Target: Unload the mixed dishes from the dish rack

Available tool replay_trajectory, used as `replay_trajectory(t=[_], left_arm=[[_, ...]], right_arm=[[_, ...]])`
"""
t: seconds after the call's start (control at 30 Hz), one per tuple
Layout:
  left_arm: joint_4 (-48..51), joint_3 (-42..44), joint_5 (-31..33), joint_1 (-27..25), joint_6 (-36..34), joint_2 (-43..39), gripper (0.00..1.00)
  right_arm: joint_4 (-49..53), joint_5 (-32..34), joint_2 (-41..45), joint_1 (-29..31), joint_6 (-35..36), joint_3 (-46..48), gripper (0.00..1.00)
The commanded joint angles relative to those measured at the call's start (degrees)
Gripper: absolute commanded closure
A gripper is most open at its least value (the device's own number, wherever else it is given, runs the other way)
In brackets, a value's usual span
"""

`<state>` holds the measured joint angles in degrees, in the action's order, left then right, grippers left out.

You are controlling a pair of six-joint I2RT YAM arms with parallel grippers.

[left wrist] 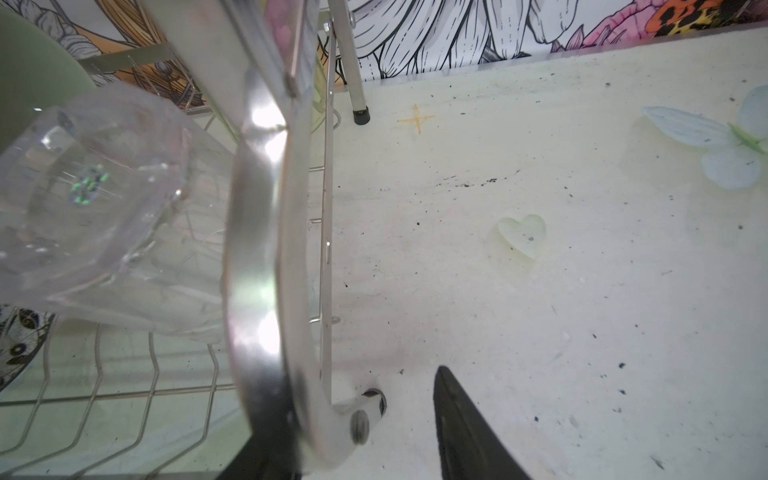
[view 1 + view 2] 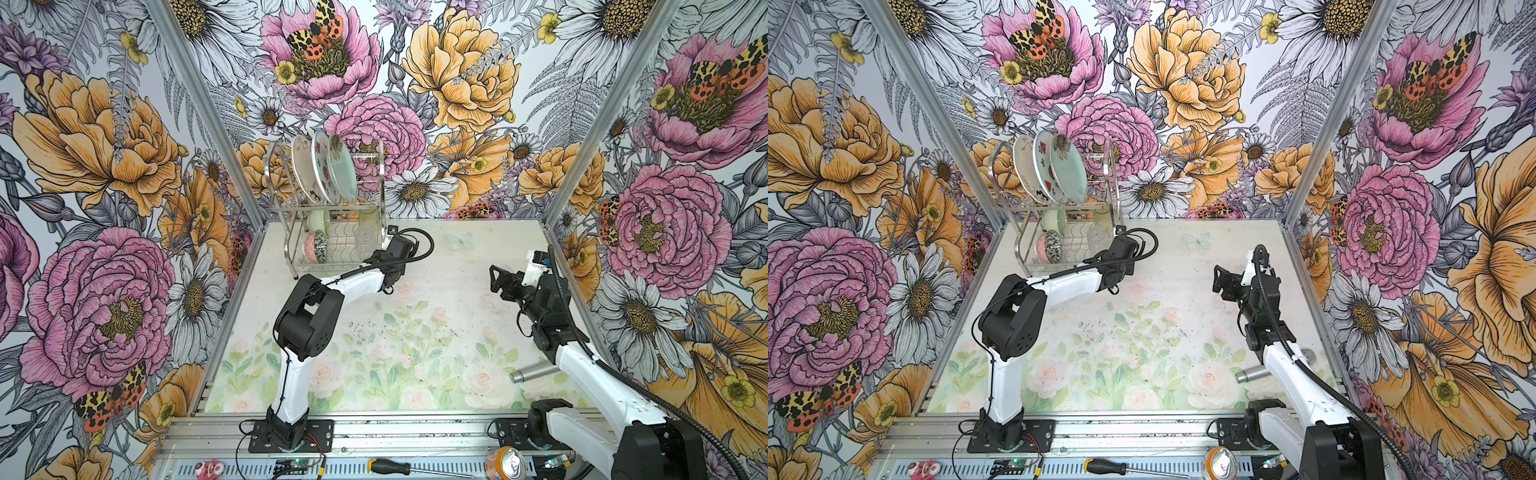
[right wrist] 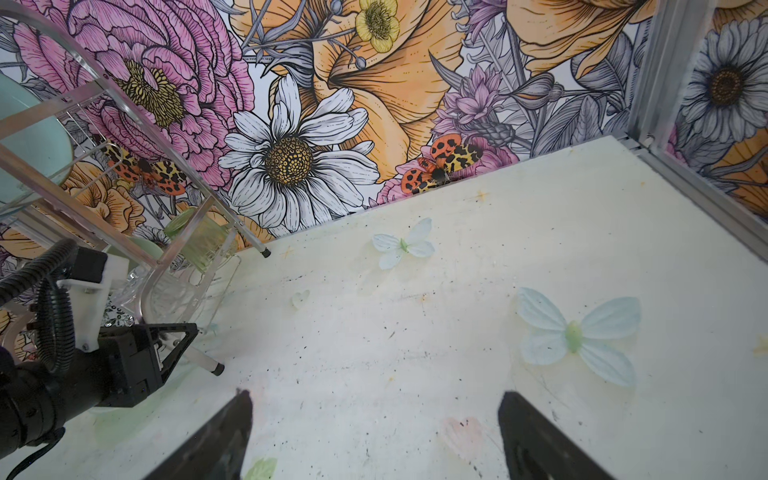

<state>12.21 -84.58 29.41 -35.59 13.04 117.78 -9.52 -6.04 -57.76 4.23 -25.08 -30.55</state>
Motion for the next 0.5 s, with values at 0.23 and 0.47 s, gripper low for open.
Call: replay_trajectory(t=[0.23,0.47], left_arm=[[-2.5,-4.47,-6.73,-7.92,-3.39,1.27,0.66],[-2.98,-6.15,-10.64,-10.35,-0.93,3.35,0.7]], right_arm=[[1.25,4.26,1.76,0.17,-0.85,0.93,0.06],[1.74,4.61,2.55,-0.31,-1.01,1.23,0.06]])
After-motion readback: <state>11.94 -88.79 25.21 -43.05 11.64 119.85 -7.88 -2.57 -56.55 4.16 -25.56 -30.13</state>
